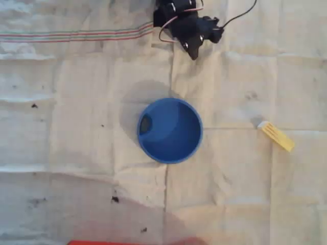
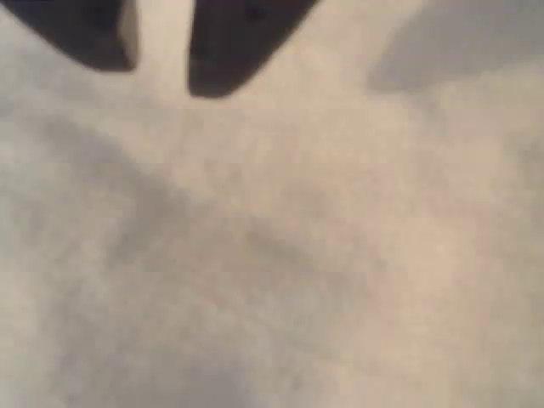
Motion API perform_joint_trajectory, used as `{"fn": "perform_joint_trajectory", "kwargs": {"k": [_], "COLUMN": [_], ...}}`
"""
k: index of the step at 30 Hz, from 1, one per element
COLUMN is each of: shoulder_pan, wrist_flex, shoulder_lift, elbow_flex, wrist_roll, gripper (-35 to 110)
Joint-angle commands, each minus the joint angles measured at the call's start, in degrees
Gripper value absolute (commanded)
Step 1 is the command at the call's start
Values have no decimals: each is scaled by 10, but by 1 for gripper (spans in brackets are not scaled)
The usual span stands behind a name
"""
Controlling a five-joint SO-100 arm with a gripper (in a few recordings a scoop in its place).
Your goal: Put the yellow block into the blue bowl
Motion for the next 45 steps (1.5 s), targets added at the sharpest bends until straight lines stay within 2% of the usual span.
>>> {"fn": "perform_joint_trajectory", "kwargs": {"k": [1, 30, 40, 45], "shoulder_pan": [0, 0, -4, -25], "wrist_flex": [-8, -11, -12, -13], "shoulder_lift": [69, 69, 62, -47], "elbow_flex": [33, 19, -105, -181], "wrist_roll": [1, -1, -25, -61], "gripper": [0, 0, 0, 0]}}
